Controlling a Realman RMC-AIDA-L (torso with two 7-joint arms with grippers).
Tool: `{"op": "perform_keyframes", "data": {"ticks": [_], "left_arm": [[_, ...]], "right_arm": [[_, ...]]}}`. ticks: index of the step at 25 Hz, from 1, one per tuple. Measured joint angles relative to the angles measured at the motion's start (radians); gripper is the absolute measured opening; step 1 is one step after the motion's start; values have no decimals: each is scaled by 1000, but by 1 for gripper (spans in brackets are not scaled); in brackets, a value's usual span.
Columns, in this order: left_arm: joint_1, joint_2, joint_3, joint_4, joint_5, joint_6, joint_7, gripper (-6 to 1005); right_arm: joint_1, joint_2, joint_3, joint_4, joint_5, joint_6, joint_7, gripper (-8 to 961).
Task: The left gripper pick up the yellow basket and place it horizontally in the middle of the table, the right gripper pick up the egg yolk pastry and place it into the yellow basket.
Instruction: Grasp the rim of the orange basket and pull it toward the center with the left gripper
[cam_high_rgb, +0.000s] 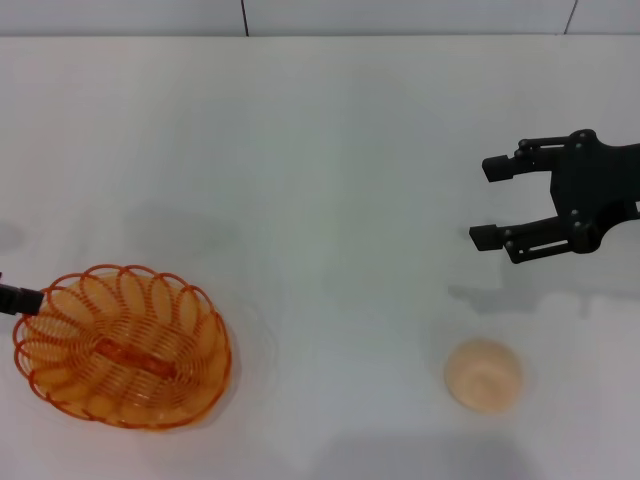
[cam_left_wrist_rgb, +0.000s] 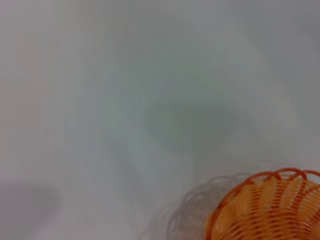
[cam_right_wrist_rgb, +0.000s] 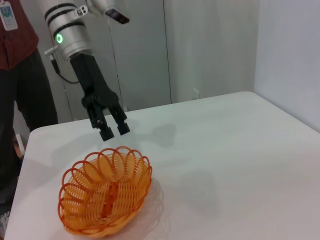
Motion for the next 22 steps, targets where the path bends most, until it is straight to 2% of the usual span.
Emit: {"op": "perform_keyframes", "data": {"ticks": [2,8,22], "left_arm": [[-5,-10,3,-41,12,-18,10,797],[-5,-22,5,-67,40,-37,18,789],[-29,-24,17,-118,85,-45,19,770]], "right_arm": [[1,0,0,0,1,0,0,816],[0,1,0,2,12,0,0,817],[0,2,1,12,12,0,0,817]]}}
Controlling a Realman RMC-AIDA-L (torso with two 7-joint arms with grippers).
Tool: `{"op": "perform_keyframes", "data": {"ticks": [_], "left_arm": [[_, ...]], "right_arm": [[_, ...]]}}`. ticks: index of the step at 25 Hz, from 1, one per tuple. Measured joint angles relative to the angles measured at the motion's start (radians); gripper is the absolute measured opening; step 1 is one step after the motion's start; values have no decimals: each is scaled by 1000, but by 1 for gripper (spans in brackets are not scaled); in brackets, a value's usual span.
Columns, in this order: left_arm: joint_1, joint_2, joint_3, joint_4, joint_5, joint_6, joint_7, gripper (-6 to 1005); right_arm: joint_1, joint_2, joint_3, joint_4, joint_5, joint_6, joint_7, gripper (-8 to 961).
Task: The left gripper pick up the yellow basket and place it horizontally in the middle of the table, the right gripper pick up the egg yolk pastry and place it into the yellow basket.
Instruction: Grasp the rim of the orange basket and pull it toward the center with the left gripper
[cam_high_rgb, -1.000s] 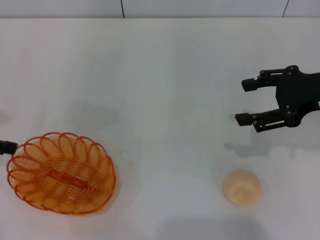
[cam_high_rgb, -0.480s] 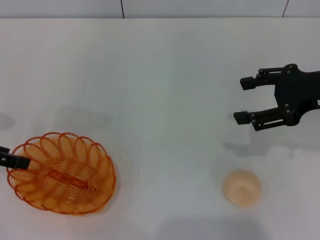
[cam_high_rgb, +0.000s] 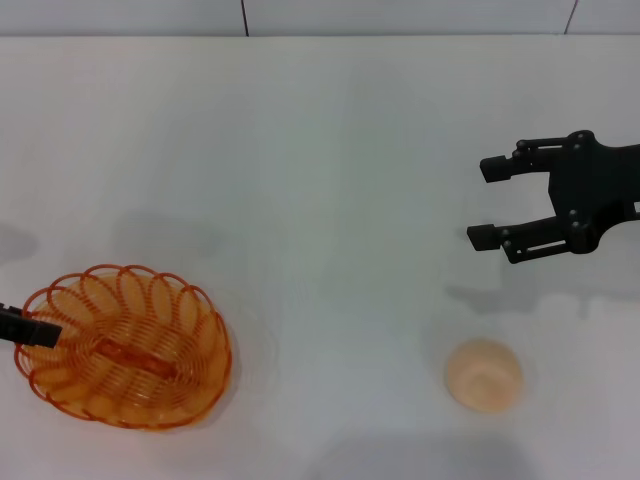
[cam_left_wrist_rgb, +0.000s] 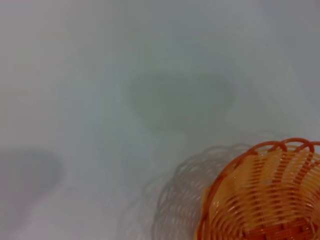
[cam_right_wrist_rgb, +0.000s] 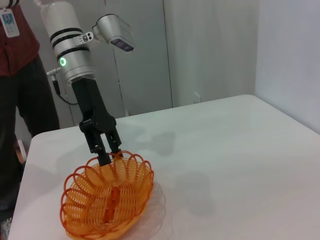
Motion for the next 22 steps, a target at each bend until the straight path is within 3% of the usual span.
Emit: {"op": "perform_keyframes", "data": {"ticks": [2,7,18,22], "left_arm": [[-7,-2,1,-7,14,-4,0,767],[-16,-4,1,-24,40,-15,0,597],[-23,-3,1,-31,47,-47,0,561],[-32,-3,3,-52,51,-58,1,502]], "right_arm": [[0,0,2,4,0,0,0,817],[1,0,7,11,0,0,0,817],[3,0,9,20,0,6,-1,816],[3,-1,10,20,0,7,-1,816]]}}
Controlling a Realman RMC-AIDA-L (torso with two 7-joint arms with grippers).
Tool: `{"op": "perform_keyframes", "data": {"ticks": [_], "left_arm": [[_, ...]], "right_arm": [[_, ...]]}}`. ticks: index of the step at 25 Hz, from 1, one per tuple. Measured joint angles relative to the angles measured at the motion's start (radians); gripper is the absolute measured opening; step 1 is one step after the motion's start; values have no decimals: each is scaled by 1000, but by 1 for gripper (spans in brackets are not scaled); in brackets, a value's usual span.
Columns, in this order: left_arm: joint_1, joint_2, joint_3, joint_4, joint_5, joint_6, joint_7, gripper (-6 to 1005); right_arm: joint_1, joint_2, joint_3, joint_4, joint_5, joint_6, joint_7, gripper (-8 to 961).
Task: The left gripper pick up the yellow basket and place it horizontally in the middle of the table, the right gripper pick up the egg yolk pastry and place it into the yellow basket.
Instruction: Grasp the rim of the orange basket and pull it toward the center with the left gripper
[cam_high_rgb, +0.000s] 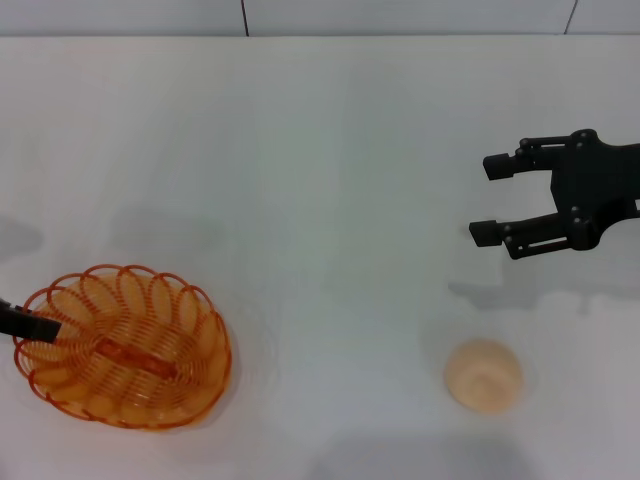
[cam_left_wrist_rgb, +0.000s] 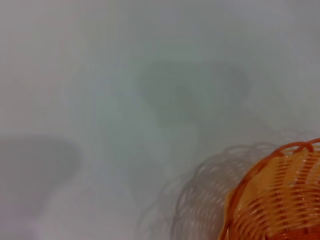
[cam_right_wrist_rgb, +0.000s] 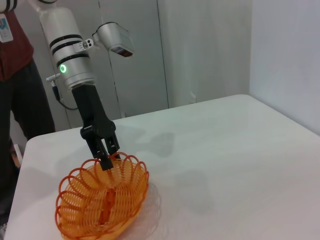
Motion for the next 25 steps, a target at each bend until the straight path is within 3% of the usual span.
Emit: {"op": "perform_keyframes", "data": {"ticks": [4,15,20,25], "left_arm": [[-6,0,6,-8,2,-4,7,443],[-10,-2,6,-13,3,-34,4,420],[-18,-2,6,-24,4,-43,4,240],[-22,-2,6,-30,4,-42,7,182]], "right_arm": [[2,0,1,0,0,2,0,816],[4,-1,1,-1,0,2,0,816],[4,-1,1,-4,0,2,0,816],[4,-1,1,-10,0,2,0,816]]}}
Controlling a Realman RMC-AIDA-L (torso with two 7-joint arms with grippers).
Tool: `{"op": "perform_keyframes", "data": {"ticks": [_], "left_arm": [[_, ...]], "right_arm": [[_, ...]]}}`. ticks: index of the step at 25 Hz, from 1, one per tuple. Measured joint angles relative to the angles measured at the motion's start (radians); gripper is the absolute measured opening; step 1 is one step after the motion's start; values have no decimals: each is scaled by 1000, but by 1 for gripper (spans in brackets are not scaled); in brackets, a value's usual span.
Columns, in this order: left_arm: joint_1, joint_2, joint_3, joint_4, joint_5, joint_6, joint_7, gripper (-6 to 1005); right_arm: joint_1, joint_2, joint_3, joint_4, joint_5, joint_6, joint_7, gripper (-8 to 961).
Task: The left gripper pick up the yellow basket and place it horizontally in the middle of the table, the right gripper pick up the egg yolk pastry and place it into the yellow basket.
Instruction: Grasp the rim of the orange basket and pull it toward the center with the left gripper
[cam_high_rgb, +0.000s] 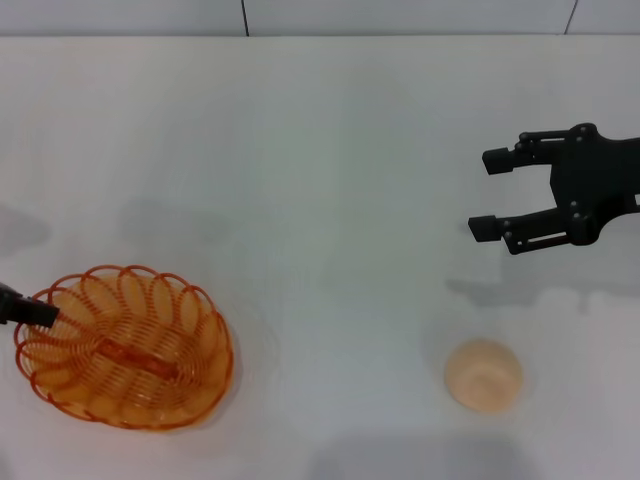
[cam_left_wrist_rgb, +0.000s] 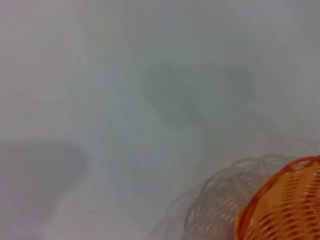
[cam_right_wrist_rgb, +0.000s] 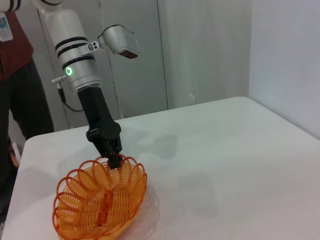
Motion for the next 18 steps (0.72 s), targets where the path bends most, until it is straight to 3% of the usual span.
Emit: {"op": "perform_keyframes", "data": {"ticks": [18], "left_arm": [[-15,-3,-8,12,-19,25,-31,95]], "right_arm": [[1,0,0,-6,1,-1,0,817]]}}
